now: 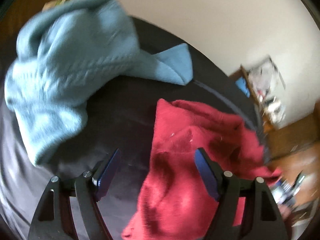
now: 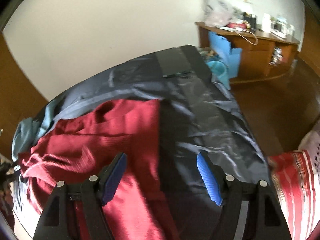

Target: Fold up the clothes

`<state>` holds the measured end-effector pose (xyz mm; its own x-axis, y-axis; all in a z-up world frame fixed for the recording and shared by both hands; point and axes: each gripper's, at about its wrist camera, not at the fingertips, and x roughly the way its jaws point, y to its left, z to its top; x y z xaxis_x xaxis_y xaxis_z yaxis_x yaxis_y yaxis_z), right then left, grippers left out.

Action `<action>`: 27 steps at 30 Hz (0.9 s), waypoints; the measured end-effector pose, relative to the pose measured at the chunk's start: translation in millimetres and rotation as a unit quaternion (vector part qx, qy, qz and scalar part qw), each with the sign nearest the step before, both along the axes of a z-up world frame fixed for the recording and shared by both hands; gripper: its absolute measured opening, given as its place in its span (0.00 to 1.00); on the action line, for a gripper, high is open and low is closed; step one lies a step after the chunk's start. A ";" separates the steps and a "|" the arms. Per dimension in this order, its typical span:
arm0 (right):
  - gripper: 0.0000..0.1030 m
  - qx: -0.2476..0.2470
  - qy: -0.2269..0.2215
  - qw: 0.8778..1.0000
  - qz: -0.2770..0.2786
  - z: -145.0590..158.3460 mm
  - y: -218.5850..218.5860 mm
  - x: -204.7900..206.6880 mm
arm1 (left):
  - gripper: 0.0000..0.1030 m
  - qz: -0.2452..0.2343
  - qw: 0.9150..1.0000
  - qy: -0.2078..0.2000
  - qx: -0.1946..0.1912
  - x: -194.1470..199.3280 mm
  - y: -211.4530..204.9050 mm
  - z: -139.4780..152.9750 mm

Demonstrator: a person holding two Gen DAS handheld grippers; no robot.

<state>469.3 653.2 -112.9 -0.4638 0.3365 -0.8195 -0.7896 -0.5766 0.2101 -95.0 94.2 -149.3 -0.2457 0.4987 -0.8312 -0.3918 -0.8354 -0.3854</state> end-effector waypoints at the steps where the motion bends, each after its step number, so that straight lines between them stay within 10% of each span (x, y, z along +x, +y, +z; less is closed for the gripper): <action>1: 0.72 -0.003 -0.002 1.000 -0.001 -1.1 0.9 1.7 | 0.77 -0.020 1.000 0.018 -0.013 4.2 4.9 2.2; 10: 0.72 -0.010 -0.043 0.996 0.077 -13.3 -25.3 -18.0 | 0.77 -0.164 0.968 0.126 -0.145 30.5 85.3 -15.6; 17: 0.72 -0.016 -0.035 0.996 0.084 -14.4 -33.0 -28.7 | 0.77 -0.046 0.995 0.057 -0.074 -24.5 85.2 -8.3; 27: 0.72 -0.022 -0.024 0.994 0.105 -14.7 -33.8 -40.8 | 0.77 -0.065 0.991 0.075 -0.092 -24.3 70.1 -5.3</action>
